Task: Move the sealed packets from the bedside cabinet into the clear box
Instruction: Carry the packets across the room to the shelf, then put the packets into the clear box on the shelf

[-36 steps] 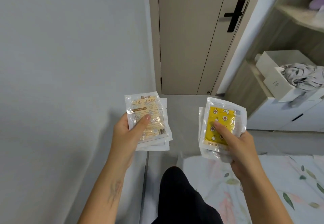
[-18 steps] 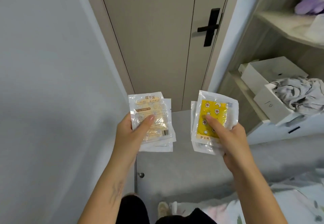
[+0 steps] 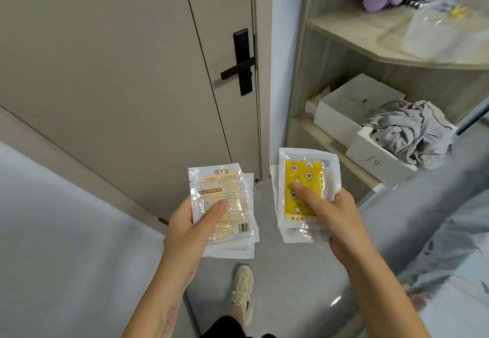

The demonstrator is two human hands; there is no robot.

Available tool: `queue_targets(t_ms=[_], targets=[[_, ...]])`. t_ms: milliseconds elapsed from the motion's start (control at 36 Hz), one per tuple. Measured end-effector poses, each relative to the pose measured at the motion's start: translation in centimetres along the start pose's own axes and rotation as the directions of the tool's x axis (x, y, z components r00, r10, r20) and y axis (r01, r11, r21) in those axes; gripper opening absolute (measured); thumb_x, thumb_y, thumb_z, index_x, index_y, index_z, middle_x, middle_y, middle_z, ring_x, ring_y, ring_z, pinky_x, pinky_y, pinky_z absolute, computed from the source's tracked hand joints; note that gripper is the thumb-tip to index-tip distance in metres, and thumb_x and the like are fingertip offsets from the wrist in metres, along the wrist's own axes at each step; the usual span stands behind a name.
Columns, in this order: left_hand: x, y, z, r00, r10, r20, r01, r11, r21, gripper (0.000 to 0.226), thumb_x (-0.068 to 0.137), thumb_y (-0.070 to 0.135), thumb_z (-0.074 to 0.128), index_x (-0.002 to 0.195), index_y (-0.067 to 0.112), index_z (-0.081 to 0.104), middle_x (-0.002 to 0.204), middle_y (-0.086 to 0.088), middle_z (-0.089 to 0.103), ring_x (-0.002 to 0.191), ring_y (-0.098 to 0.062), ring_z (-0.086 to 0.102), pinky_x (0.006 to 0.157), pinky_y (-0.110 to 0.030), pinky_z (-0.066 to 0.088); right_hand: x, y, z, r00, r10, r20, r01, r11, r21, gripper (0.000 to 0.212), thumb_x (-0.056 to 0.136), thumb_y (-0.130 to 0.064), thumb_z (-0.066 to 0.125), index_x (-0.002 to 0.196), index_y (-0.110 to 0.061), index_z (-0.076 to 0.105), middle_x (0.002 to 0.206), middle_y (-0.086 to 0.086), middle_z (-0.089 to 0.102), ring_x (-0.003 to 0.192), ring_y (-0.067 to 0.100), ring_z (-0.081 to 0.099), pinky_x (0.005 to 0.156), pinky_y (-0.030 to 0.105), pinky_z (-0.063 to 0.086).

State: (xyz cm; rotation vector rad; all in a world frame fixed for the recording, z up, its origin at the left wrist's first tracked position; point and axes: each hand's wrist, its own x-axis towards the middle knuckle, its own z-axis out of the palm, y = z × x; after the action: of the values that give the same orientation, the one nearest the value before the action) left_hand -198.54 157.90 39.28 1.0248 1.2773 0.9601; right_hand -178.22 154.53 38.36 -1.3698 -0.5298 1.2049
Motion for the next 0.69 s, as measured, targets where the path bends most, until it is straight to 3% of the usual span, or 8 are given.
queue_targets(t_ms=[111, 278, 417, 583, 694], targets=[[6.0, 0.9, 0.7, 0.997, -0.03, 0.073, 0.03, 1.0, 0.005, 0.02, 0.084, 0.012, 0.064, 0.103, 0.018, 0.067, 0.095, 0.003, 0.076, 0.087, -0.014, 0.072, 0.067, -0.022, 0.058, 4.3, -1.9, 1.9, 0.999, 0.006, -0.038, -0.005, 1.0, 0.012, 0.006, 0.085, -0.011, 0.067, 0.089, -0.015, 0.07, 0.079, 0.0, 0.076, 0.07, 0.014, 0.072, 0.058, 0.023, 0.056], [13.9, 3.7, 4.9, 0.97, -0.032, 0.242, 0.028, 0.999, 0.021, 0.017, 0.085, 0.009, 0.063, 0.099, 0.018, 0.068, 0.092, 0.003, 0.076, 0.084, -0.015, 0.073, 0.063, -0.021, 0.057, 8.9, -5.3, 1.8, 0.984, -0.013, -0.18, 0.02, 0.999, 0.035, 0.004, 0.085, -0.012, 0.068, 0.086, -0.015, 0.07, 0.078, 0.002, 0.075, 0.067, 0.015, 0.072, 0.055, 0.024, 0.055], [18.3, 5.8, 11.4, 0.909, 0.002, 0.416, -0.016, 0.999, 0.029, 0.024, 0.085, 0.013, 0.062, 0.105, 0.025, 0.062, 0.095, 0.011, 0.075, 0.088, -0.008, 0.071, 0.066, -0.02, 0.058, 11.3, -7.9, -1.2, 0.951, 0.014, -0.308, 0.017, 0.995, 0.097, 0.005, 0.085, -0.016, 0.067, 0.085, -0.014, 0.071, 0.082, 0.006, 0.076, 0.07, 0.018, 0.072, 0.062, 0.029, 0.059], [21.8, 7.1, 21.0, 0.843, 0.047, 0.536, -0.083, 0.996, 0.044, 0.057, 0.076, 0.022, 0.068, 0.128, 0.031, 0.047, 0.107, 0.018, 0.069, 0.099, -0.004, 0.067, 0.074, -0.025, 0.058, 15.0, -11.5, -6.2, 0.917, 0.025, -0.397, 0.05, 0.983, 0.176, 0.02, 0.089, -0.025, 0.059, 0.1, -0.011, 0.069, 0.091, 0.008, 0.076, 0.083, 0.024, 0.073, 0.075, 0.036, 0.057], [23.3, 7.9, 27.5, 0.815, 0.079, 0.574, -0.118, 0.993, 0.031, 0.042, 0.078, 0.019, 0.067, 0.119, 0.023, 0.056, 0.105, 0.011, 0.072, 0.099, -0.008, 0.068, 0.08, -0.027, 0.057, 17.7, -14.5, -10.1, 0.925, -0.062, -0.374, 0.129, 0.979, 0.156, 0.023, 0.085, -0.025, 0.058, 0.101, -0.011, 0.067, 0.092, 0.007, 0.075, 0.083, 0.022, 0.073, 0.073, 0.032, 0.06]])
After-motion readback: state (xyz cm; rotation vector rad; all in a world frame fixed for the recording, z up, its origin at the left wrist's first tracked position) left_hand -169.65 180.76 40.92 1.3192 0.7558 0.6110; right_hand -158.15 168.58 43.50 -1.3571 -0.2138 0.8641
